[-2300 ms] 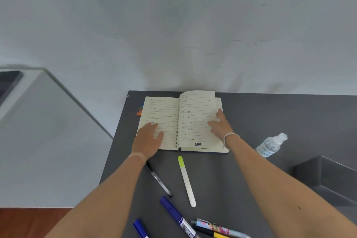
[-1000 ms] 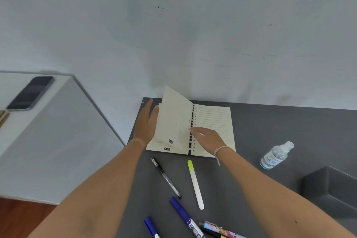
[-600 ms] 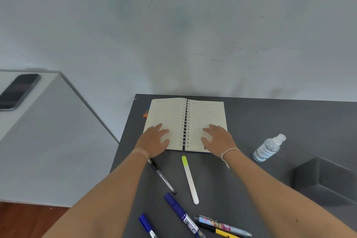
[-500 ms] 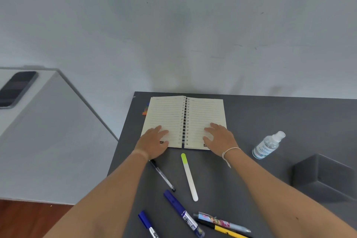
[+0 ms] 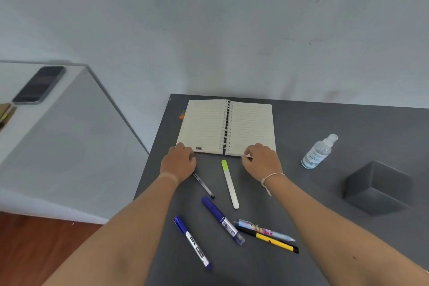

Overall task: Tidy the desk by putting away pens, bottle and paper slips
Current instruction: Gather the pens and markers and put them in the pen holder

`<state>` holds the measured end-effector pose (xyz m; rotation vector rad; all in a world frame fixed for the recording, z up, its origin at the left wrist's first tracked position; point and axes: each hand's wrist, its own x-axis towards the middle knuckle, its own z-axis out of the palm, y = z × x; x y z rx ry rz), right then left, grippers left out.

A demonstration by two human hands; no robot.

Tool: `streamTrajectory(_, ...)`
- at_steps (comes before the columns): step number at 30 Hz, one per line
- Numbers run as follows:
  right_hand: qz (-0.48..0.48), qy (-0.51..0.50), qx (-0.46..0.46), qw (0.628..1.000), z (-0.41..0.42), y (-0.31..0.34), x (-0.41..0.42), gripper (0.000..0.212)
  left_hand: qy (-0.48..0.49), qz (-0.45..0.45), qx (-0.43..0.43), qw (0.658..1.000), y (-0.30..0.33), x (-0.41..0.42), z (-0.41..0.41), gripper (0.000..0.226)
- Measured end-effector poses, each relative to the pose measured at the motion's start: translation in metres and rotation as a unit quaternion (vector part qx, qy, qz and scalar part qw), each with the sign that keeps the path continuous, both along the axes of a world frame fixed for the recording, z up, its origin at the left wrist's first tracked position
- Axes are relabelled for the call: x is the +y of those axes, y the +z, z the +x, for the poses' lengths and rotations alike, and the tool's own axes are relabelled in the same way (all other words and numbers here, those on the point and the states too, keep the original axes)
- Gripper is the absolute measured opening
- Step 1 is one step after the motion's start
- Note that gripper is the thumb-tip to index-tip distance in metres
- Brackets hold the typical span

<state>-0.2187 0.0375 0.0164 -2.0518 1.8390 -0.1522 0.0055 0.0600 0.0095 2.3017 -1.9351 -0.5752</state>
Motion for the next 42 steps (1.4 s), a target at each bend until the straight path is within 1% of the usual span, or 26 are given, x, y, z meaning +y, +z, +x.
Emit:
streamTrajectory(2,0.040,-0.002,-0.016,0.999,0.010,0.000,0.013,0.028,0.059,-0.013,0.010,0.998,0.001,0.010,-0.004,0.028)
streamTrajectory(5,0.102,0.002,-0.015,0.995,0.023,-0.007,0.032,0.034,0.110,0.042,0.054,0.992,-0.003,0.022,-0.009,0.039)
streamTrajectory(7,0.126,0.011,-0.006,0.992,0.030,-0.012,0.039,0.036,0.141,0.069,0.093,0.983,-0.007,0.026,-0.015,0.040)
streamTrajectory(11,0.141,-0.002,-0.012,0.990,0.040,-0.017,0.040,0.032,0.204,0.060,0.167,0.963,-0.011,0.024,-0.025,0.021)
streamTrajectory(13,0.147,-0.027,-0.025,0.988,0.042,-0.017,0.038,0.029,0.225,0.058,0.199,0.952,-0.012,0.021,-0.025,0.019)
streamTrajectory(15,0.159,-0.042,-0.035,0.986,0.040,-0.016,0.038,0.029,0.229,0.057,0.213,0.948,-0.014,0.019,-0.023,0.016)
streamTrajectory(16,0.166,-0.048,-0.041,0.984,0.038,-0.014,0.038,0.027,0.230,0.062,0.214,0.947,-0.013,0.020,-0.023,0.015)
streamTrajectory(18,0.177,-0.055,-0.056,0.981,0.031,-0.010,0.040,0.016,0.229,0.067,0.218,0.946,-0.010,0.023,-0.022,0.017)
streamTrajectory(20,0.181,-0.056,-0.062,0.980,0.023,-0.008,0.043,0.006,0.234,0.065,0.218,0.945,-0.006,0.027,-0.021,0.025)
streamTrajectory(21,0.181,-0.053,-0.060,0.980,0.019,-0.007,0.044,0.005,0.241,0.059,0.220,0.943,-0.004,0.030,-0.020,0.029)
streamTrajectory(23,0.184,-0.038,-0.051,0.981,0.011,-0.005,0.046,0.019,0.258,0.041,0.227,0.938,0.001,0.035,-0.017,0.032)
streamTrajectory(25,0.188,-0.016,-0.042,0.981,0.003,-0.002,0.049,0.026,0.274,0.020,0.231,0.933,0.009,0.043,-0.015,0.031)
streamTrajectory(30,0.202,0.034,-0.034,0.978,-0.020,0.006,0.065,0.009,0.310,0.006,0.204,0.928,0.023,0.074,-0.024,0.031)
streamTrajectory(33,0.209,0.060,-0.038,0.975,-0.036,0.008,0.077,0.009,0.332,0.007,0.190,0.924,0.024,0.099,-0.037,0.028)
streamTrajectory(36,0.214,0.078,-0.044,0.973,-0.051,0.008,0.088,0.014,0.362,0.007,0.178,0.915,0.022,0.122,-0.049,0.029)
streamTrajectory(39,0.224,0.091,-0.059,0.969,-0.063,0.005,0.098,0.009,0.382,0.017,0.167,0.909,0.016,0.142,-0.061,0.033)
streamTrajectory(42,0.239,0.103,-0.067,0.963,-0.071,0.001,0.107,0.008,0.404,0.025,0.166,0.899,0.010,0.156,-0.071,0.032)
